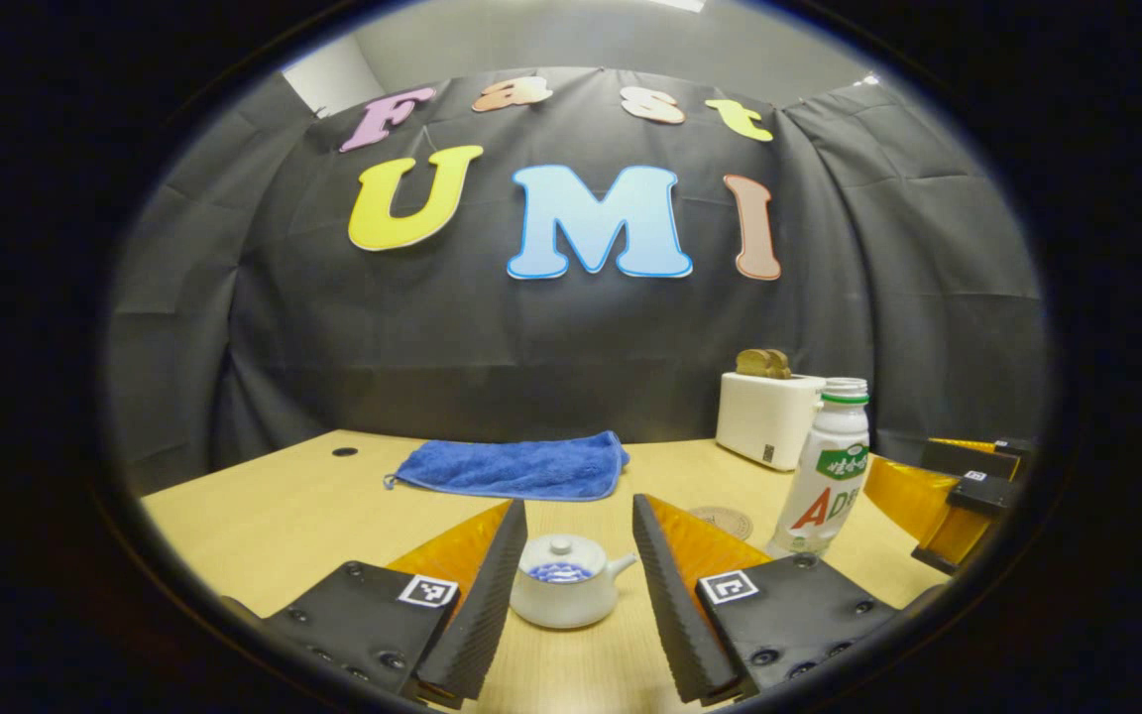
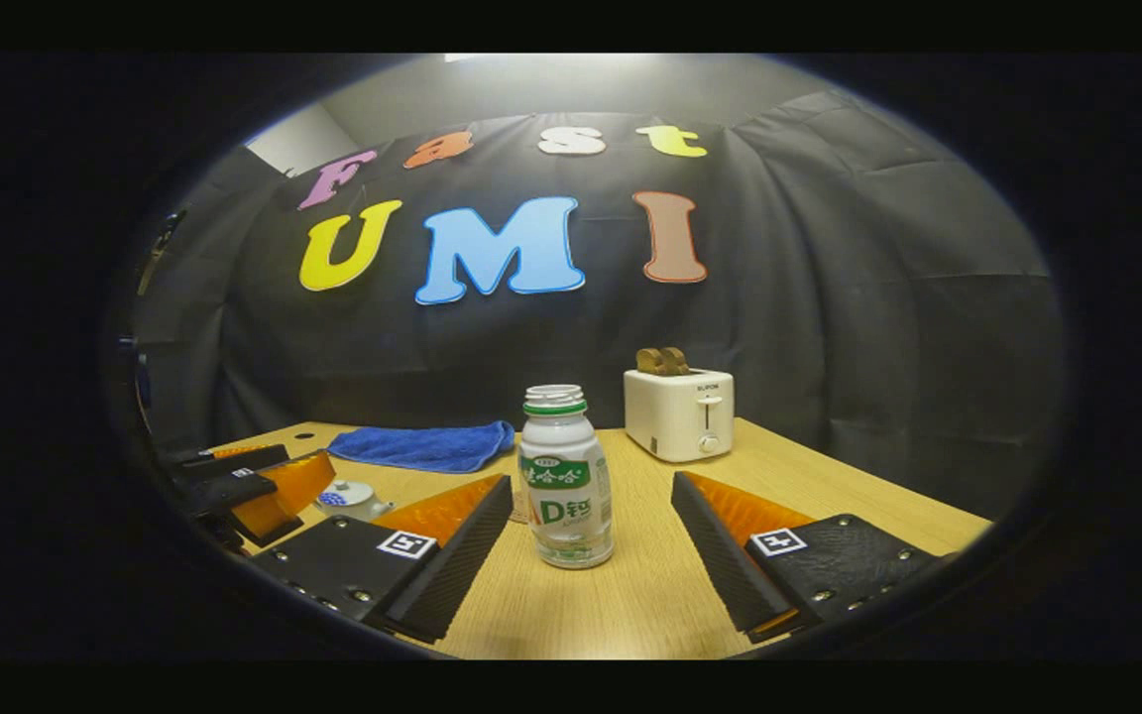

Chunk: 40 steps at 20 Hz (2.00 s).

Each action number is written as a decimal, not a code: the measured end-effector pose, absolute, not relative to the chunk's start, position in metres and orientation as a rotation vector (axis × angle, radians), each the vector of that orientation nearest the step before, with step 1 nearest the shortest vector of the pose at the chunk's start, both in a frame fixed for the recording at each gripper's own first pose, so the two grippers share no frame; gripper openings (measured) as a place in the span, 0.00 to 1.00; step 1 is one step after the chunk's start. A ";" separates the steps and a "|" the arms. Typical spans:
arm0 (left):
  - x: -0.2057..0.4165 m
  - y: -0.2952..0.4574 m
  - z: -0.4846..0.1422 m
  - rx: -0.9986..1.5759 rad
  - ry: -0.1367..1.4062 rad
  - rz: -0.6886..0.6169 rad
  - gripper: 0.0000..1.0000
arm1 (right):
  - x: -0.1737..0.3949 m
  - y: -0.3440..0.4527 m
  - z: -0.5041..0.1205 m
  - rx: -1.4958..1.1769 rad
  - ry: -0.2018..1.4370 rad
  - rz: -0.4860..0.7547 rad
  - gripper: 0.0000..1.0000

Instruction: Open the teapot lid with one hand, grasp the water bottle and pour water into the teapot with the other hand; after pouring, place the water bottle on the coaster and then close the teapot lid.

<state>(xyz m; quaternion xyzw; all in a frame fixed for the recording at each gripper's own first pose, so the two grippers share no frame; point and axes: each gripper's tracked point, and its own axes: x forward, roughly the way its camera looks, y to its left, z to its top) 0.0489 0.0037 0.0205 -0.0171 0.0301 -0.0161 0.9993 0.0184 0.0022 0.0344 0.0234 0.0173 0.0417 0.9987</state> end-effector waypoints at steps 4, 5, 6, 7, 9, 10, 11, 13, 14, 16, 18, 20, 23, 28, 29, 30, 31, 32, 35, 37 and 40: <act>0.071 0.009 0.010 -0.030 0.092 -0.018 0.75 | 0.020 0.003 0.029 0.055 0.050 0.087 0.99; 0.077 0.010 0.007 -0.025 0.103 -0.018 0.75 | 0.020 0.002 0.028 0.055 0.052 0.086 0.99; 0.083 0.013 0.003 -0.019 0.116 -0.009 0.73 | 0.021 0.001 0.027 0.054 0.055 0.084 1.00; 0.089 0.015 0.000 -0.010 0.129 -0.004 0.71 | 0.021 0.001 0.026 0.055 0.058 0.083 0.84; 0.099 0.016 -0.006 -0.002 0.146 -0.003 0.70 | 0.023 0.002 0.024 0.057 0.064 0.084 1.00; 0.102 0.015 -0.007 0.003 0.152 -0.005 0.68 | 0.024 0.001 0.022 0.056 0.067 0.083 0.99; 0.105 0.015 -0.012 0.006 0.159 -0.007 0.67 | 0.025 0.001 0.022 0.054 0.071 0.082 1.00; 0.109 0.014 -0.019 0.010 0.177 -0.009 0.64 | 0.027 0.001 0.020 0.053 0.077 0.081 0.99; 0.109 0.014 -0.023 0.006 0.184 -0.011 0.63 | 0.027 0.001 0.019 0.053 0.079 0.082 0.99; 0.111 0.012 -0.027 0.001 0.194 -0.015 0.63 | 0.028 0.002 0.018 0.050 0.084 0.083 0.99; 0.111 0.015 -0.028 0.019 0.199 -0.003 0.60 | 0.028 0.002 0.017 0.049 0.086 0.084 0.99; 0.110 0.015 -0.027 0.021 0.195 -0.002 0.54 | 0.027 0.001 0.017 0.049 0.086 0.081 0.99; 0.112 0.017 -0.026 0.031 0.187 0.002 0.46 | 0.027 0.000 0.018 0.047 0.084 0.076 0.99; 0.112 0.013 -0.023 0.049 0.184 -0.013 0.17 | 0.027 0.004 0.018 0.039 0.084 0.086 0.99; 0.112 0.015 -0.022 0.042 0.184 -0.014 0.16 | 0.027 0.004 0.019 0.042 0.085 0.089 0.99; 0.111 0.015 -0.022 0.032 0.183 -0.016 0.18 | 0.027 0.005 0.018 0.046 0.087 0.091 0.99; 0.111 0.015 -0.020 0.021 0.177 -0.017 0.18 | 0.028 0.005 0.018 0.049 0.088 0.094 0.99; 0.110 0.015 -0.016 0.007 0.166 -0.019 0.14 | 0.028 0.005 0.017 0.050 0.090 0.095 0.99; 0.106 0.017 -0.004 -0.009 0.145 -0.025 0.10 | 0.028 0.003 0.017 0.046 0.090 0.095 1.00; 0.103 0.016 0.005 -0.027 0.131 -0.036 0.07 | 0.029 0.003 0.019 0.043 0.088 0.095 0.99; 0.094 0.018 0.023 -0.037 0.105 -0.048 0.14 | 0.030 0.005 0.017 0.046 0.091 0.100 0.99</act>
